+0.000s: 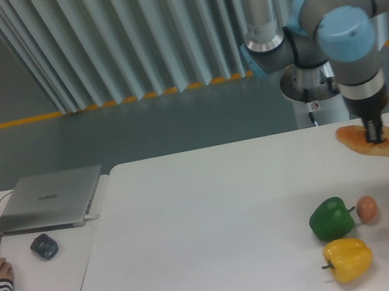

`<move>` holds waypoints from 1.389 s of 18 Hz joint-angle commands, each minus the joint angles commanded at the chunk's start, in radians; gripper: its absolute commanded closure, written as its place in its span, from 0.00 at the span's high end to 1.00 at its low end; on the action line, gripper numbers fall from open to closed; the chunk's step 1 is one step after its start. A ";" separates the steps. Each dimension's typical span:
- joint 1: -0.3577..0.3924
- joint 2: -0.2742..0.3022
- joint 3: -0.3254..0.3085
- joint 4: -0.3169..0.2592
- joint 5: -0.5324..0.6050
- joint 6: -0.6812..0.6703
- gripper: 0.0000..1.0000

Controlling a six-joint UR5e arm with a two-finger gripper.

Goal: Place the triangular bread in the basket

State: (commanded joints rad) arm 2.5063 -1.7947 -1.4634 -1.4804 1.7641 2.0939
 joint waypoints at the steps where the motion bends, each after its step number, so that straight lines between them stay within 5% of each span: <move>1: 0.015 0.000 -0.003 0.014 -0.005 -0.002 0.03; 7: 0.176 -0.002 -0.024 0.208 -0.095 -0.040 0.04; 11: 0.296 -0.032 -0.026 0.267 -0.126 0.027 0.04; 18: 0.382 -0.092 -0.025 0.391 -0.147 0.100 0.19; 19: 0.393 -0.097 -0.025 0.396 -0.178 0.101 0.33; 20: 0.402 -0.100 -0.025 0.399 -0.192 0.101 0.37; 21: 0.405 -0.101 -0.025 0.400 -0.201 0.101 0.57; 22: 0.402 -0.106 -0.025 0.405 -0.206 0.100 0.95; 25: 0.401 -0.110 -0.026 0.417 -0.206 0.087 1.00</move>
State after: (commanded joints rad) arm 2.9069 -1.9052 -1.4895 -1.0631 1.5585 2.1813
